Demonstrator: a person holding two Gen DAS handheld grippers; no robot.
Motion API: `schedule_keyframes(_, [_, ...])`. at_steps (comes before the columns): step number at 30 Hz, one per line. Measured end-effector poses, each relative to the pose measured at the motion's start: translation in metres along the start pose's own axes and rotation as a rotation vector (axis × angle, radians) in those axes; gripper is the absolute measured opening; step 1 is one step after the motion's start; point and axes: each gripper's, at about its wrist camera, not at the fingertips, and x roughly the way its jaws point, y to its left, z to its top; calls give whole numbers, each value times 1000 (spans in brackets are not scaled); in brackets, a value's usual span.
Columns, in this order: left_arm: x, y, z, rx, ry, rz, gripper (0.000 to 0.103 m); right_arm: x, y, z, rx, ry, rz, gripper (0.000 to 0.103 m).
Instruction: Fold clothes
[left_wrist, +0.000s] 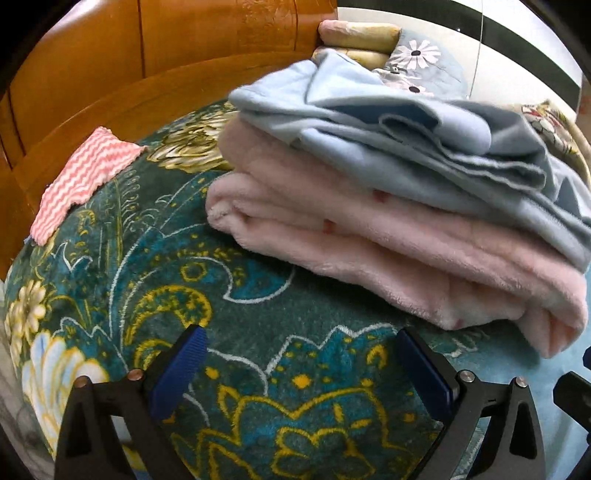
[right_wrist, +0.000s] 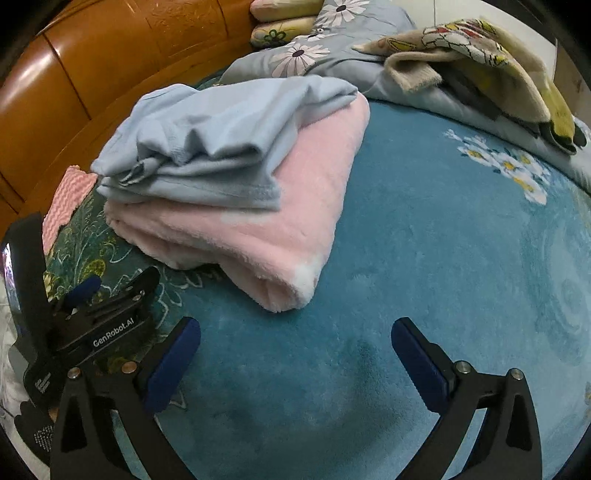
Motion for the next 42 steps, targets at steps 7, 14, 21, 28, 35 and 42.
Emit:
schedule_keyframes(7, [3,6,-7,-9,1,20,103,11,-4,0,-17,-27,-72,103])
schedule_keyframes(14, [9,9,-2,-14,-2,11,103,28,-8,-2,-29,0,-97,103])
schedule_keyframes(21, [8,3,0,11,-2,36,103,31,-5,2,-44,-17,-107,103])
schedule_keyframes(28, [10,5,-1,1,-4,21,103,34,-8,-11,-52,-62,-104,103])
schedule_keyframes(35, [7,1,-3,6,-5,27,103,31,-7,-13,-59,-80,-107,103])
schedule_keyframes(42, [6,-1,-4,8,-3,29,103,29,-5,-12,-60,-76,-110,103])
